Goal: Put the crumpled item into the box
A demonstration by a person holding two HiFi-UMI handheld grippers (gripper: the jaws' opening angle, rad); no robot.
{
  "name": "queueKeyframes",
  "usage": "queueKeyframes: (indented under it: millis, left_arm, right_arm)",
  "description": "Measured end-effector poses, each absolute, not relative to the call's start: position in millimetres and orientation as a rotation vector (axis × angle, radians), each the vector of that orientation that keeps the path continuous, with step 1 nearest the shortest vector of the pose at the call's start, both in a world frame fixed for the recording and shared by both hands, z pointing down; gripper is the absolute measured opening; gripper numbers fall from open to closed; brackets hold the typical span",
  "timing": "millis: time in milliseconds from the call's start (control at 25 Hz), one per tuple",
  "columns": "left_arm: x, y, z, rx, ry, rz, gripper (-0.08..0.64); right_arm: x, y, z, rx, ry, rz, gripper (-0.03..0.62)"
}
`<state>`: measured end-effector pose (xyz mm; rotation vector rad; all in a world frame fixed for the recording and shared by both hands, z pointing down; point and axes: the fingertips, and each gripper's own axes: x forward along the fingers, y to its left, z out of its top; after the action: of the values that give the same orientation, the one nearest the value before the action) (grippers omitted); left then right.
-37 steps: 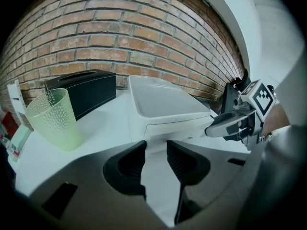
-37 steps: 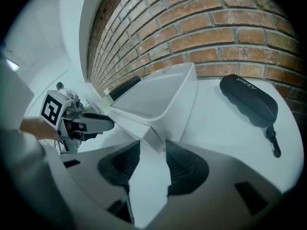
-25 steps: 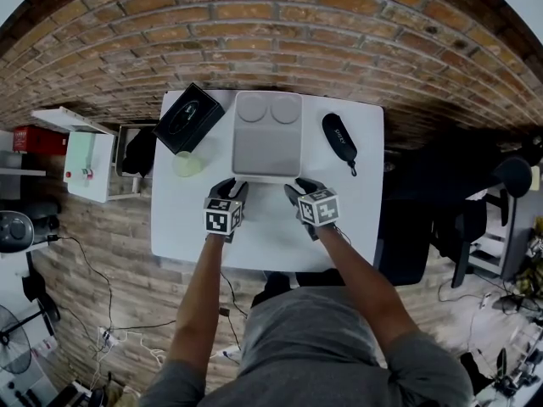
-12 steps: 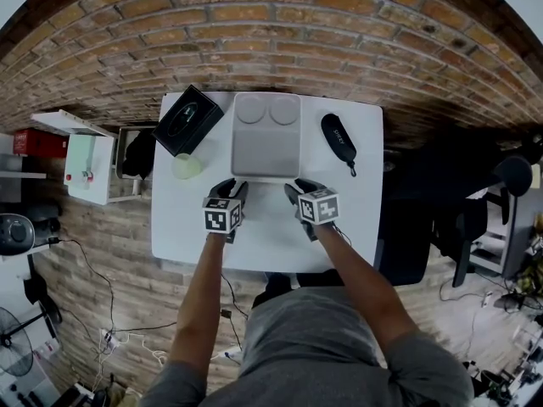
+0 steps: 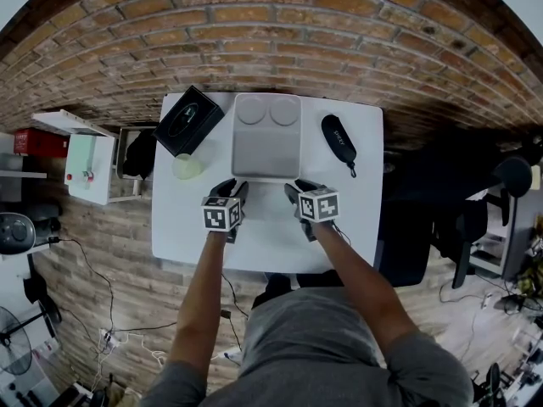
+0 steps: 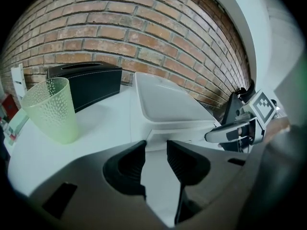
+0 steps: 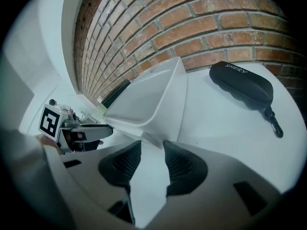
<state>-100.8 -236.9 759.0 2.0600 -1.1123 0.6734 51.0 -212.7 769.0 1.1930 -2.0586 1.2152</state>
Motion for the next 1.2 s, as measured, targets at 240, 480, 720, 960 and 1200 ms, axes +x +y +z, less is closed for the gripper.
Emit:
queueKeyframes:
  millis: [240, 480, 720, 960, 1200]
  left_arm:
    - [-103, -237, 757, 2.031, -1.122, 0.642, 0.141]
    - [-110, -234, 754, 2.054, -1.161, 0.632, 0.14]
    - [-119, -225, 731, 2.141, -1.258, 0.62, 0.135]
    - [-130, -208, 701, 2.138, -1.339, 0.503, 0.135]
    - [-130, -179, 675, 2.171, -1.366, 0.449, 0.135]
  right_arm:
    - [52, -212, 771, 1.194, -2.054, 1.224, 0.158]
    - [46, -210, 767, 1.136, -2.098, 1.154, 0.19]
    - [51, -207, 752, 1.167, -2.126, 1.053, 0.193]
    - [49, -195, 729, 1.177, -2.18, 0.919, 0.192]
    - [55, -181, 701, 1.247, -2.224, 0.896, 0.192]
